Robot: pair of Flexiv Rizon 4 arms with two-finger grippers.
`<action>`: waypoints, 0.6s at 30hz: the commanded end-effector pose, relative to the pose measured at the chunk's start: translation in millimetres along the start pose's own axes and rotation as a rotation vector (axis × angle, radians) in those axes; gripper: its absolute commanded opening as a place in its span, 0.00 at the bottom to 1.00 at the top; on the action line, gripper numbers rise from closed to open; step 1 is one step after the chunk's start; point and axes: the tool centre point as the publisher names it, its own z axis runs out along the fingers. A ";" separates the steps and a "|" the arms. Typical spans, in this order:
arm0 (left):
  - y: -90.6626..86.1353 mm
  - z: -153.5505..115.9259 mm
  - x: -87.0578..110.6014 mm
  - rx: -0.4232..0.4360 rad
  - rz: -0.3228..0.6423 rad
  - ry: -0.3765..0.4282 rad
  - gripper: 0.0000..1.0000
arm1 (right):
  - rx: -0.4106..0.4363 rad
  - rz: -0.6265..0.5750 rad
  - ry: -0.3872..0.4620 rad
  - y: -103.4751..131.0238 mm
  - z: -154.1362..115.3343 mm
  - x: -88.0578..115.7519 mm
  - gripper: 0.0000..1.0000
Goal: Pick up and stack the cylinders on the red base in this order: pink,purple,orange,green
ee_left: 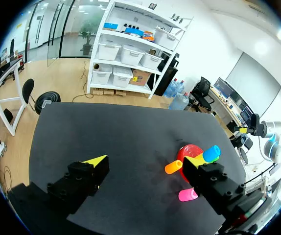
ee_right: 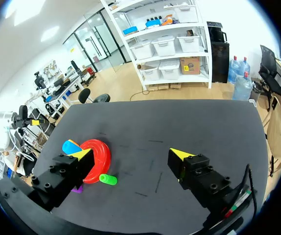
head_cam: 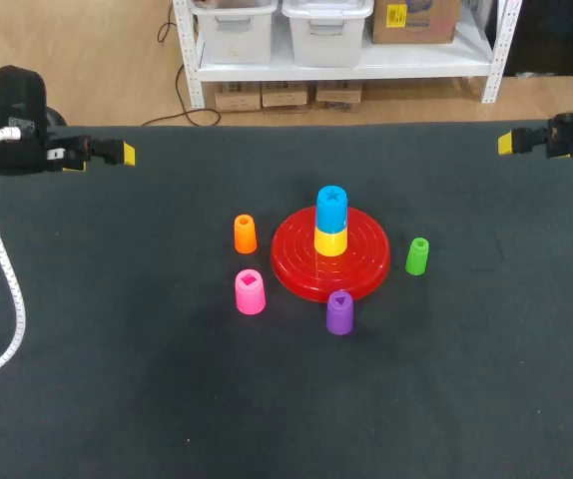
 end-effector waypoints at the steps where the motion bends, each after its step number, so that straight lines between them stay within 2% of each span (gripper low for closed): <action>1: -1.2 -0.3 -0.9 -0.007 -0.001 0.005 1.00 | 0.001 0.000 0.001 0.3 -0.5 0.0 1.00; 18: -1.5 -0.3 -0.4 -0.012 0.014 0.001 1.00 | 0.001 0.000 0.001 0.3 -0.5 0.0 1.00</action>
